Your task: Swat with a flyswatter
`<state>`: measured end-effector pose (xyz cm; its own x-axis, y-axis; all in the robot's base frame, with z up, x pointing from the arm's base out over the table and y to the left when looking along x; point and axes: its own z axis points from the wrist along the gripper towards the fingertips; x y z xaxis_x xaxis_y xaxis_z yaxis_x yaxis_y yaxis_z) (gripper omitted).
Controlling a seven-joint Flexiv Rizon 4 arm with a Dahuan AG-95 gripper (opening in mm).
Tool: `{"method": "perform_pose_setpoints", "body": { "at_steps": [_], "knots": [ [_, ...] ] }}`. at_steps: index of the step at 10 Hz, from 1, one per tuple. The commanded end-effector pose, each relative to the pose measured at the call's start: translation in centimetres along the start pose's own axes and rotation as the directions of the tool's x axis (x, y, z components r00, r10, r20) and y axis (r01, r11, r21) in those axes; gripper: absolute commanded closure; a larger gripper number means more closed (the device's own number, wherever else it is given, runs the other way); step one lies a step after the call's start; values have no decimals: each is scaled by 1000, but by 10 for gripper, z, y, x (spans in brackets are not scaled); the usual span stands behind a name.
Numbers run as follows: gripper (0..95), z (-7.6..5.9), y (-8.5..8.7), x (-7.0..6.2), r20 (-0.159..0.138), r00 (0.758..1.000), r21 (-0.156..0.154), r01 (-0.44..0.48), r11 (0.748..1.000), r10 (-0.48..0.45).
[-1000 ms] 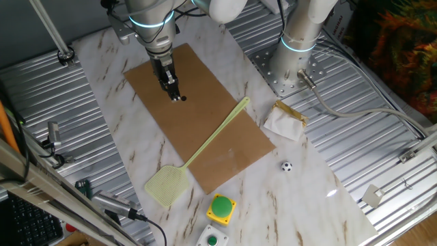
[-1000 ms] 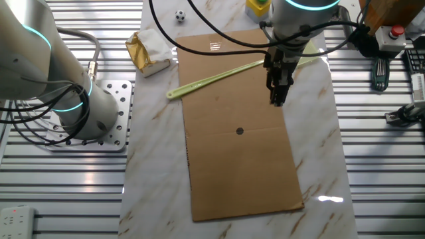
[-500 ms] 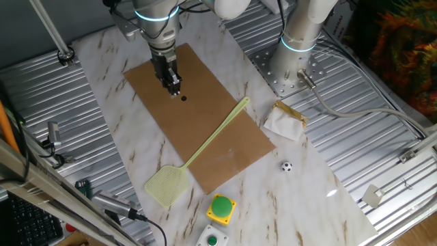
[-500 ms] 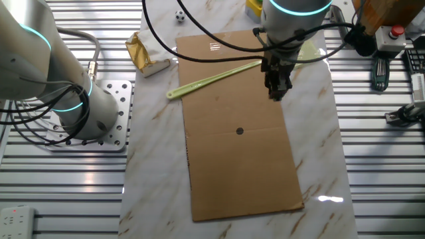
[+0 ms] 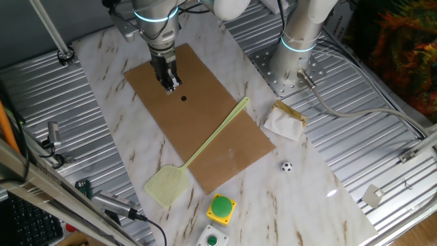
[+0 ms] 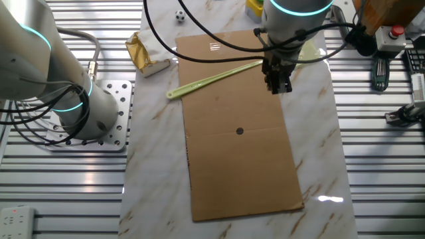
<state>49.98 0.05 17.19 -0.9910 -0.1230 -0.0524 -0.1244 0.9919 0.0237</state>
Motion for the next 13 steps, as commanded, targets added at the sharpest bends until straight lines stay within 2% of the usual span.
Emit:
{"method": "perform_pose_setpoints", "body": {
  "at_steps": [1, 10, 13],
  "knots": [
    [950, -1, 0, 1, -4, 1000, 1, 0, 1000, 0],
    [950, -4, 2, 2, 6, 1000, 0, -10, 1000, 10],
    [950, -4, 2, 2, -3, 1000, -4, -7, 1000, 7]
  ]
}}
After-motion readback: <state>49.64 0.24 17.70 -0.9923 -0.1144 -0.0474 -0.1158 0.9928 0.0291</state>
